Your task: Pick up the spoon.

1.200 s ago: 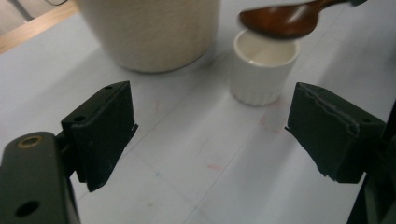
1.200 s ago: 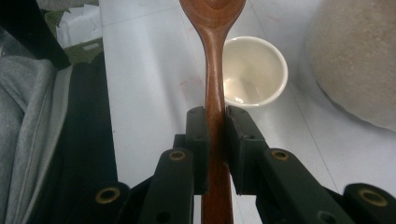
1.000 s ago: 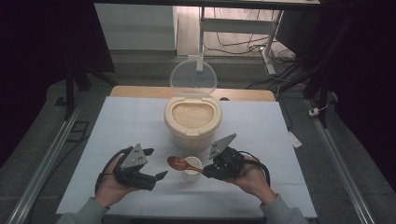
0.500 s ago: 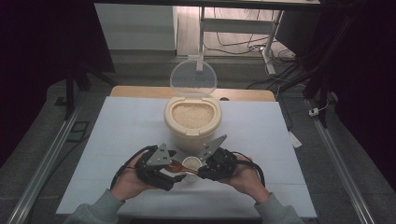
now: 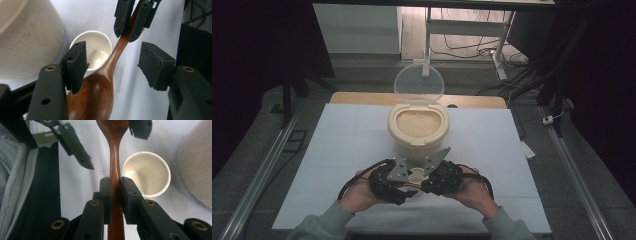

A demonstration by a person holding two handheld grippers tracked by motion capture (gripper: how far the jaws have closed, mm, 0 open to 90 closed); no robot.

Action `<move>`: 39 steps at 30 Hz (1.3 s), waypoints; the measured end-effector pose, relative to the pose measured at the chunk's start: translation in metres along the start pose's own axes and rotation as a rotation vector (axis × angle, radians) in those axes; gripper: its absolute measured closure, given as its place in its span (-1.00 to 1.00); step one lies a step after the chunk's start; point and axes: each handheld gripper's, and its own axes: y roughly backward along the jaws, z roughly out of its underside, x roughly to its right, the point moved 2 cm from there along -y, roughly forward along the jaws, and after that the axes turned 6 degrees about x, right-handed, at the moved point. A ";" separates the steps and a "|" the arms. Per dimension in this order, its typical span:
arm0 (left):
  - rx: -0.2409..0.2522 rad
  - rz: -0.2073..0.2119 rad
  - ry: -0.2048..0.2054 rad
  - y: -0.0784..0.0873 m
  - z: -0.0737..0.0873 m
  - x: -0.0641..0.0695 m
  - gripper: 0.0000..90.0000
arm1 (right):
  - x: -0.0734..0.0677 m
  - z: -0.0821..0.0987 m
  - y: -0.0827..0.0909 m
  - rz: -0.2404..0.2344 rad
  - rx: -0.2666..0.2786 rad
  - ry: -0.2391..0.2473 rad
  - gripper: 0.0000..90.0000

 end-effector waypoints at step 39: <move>-0.044 -0.025 -0.027 -0.006 0.008 -0.004 0.77 | 0.011 0.002 0.024 0.149 0.264 -0.101 0.23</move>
